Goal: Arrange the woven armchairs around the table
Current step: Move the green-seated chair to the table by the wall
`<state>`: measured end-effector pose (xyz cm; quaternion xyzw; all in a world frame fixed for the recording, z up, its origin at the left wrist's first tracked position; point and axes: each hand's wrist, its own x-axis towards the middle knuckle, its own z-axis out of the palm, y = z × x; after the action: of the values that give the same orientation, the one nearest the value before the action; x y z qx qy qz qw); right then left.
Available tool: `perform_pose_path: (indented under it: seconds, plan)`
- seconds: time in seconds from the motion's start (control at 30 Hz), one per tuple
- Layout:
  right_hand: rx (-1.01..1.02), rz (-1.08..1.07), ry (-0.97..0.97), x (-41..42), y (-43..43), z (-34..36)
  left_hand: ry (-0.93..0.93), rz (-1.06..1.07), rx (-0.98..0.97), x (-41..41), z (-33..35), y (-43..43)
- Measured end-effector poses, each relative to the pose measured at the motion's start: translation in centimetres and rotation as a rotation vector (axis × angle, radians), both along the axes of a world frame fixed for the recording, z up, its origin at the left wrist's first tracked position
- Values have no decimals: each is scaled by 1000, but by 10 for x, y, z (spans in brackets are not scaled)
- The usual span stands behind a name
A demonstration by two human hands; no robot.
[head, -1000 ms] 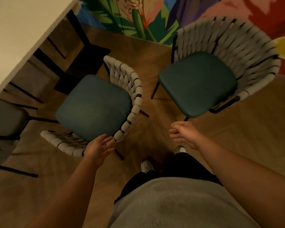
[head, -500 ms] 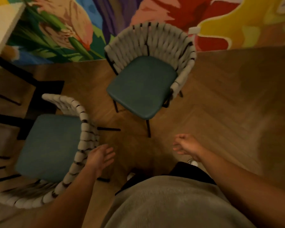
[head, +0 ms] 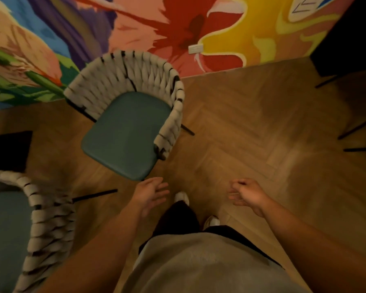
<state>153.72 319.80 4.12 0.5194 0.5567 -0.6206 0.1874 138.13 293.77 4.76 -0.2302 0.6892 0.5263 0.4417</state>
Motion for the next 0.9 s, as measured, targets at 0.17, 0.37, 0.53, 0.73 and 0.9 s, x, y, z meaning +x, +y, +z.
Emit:
perform_pose_path:
  seconds: [0.17, 0.37, 0.53, 0.73, 0.9]
  plan:
    - [38, 40, -29, -42, 69, -4, 35, -252, -75, -44, -9, 91]
    - [88, 109, -48, -140, 173, -13, 24, -369, -38, -145, -29, 199]
    - [145, 139, -35, -252, 246, 4, 80, -294, -69, -253, -18, 257]
    - [170, 327, 26, -400, 289, 31, 118, -33, -59, -345, 7, 280]
    - [189, 606, 25, -509, 315, 25, 73, 214, -49, -382, -2, 284]
